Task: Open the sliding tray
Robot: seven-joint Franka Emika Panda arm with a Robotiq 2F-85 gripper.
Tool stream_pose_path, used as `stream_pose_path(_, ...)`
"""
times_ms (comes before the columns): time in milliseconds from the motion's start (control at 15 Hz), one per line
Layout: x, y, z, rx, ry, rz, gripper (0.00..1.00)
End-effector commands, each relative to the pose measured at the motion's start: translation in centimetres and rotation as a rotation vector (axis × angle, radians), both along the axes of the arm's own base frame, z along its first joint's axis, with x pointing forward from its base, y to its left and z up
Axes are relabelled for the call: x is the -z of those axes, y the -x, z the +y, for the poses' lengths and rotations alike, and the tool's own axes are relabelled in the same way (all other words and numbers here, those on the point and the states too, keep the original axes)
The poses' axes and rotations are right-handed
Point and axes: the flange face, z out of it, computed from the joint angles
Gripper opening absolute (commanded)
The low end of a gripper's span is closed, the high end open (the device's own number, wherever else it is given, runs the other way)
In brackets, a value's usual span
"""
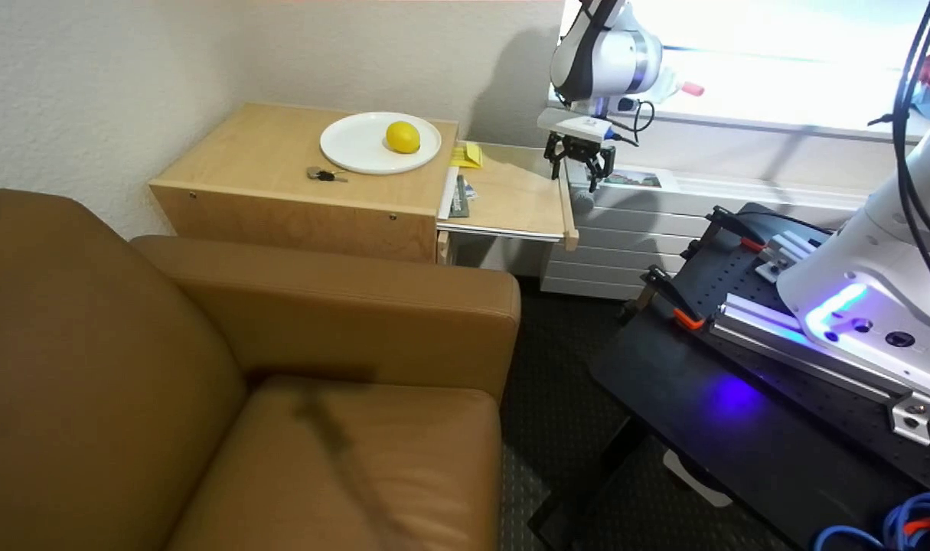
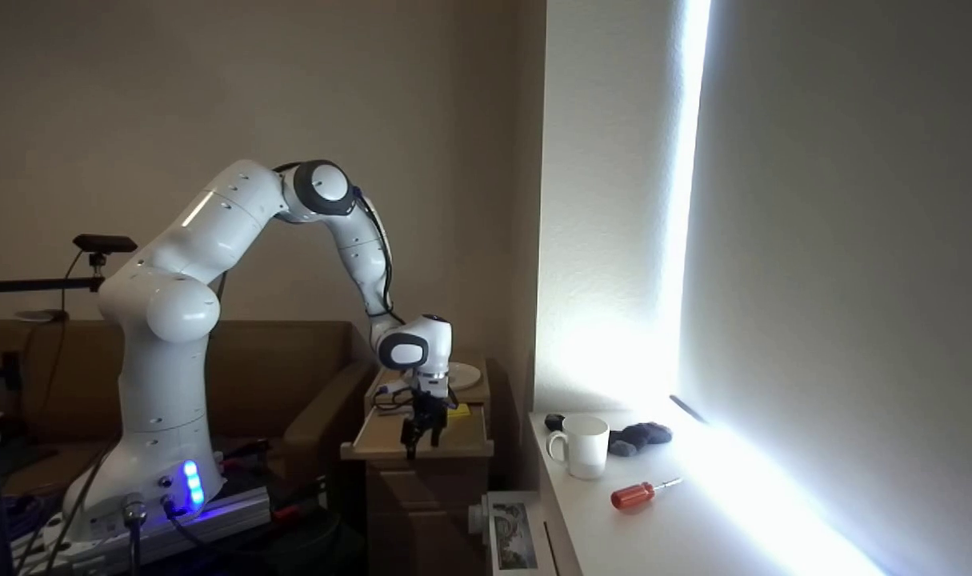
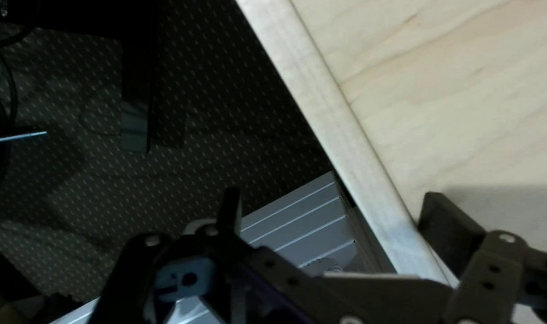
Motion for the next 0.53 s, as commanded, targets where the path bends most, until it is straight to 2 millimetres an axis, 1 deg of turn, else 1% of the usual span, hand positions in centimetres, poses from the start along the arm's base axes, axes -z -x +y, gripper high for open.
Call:
stream_pose_path(0, -0.7, 0.3, -1.2, 0.05, -0.045, 0.021, 1.0)
stream_pose_path(67, -1.5, 0.3, -1.3, 0.054, -0.063, 0.02, 1.0)
stream_pose_path(267, -5.6, 0.3, -1.2, 0.046, -0.115, -0.018, 1.0)
stream_pose_path(333, -7.2, 0.3, -1.3, 0.038, -0.126, -0.033, 1.0)
stream_pose_path(467, -11.5, 0.8, -1.5, 0.027, -0.155, -0.074, 1.0)
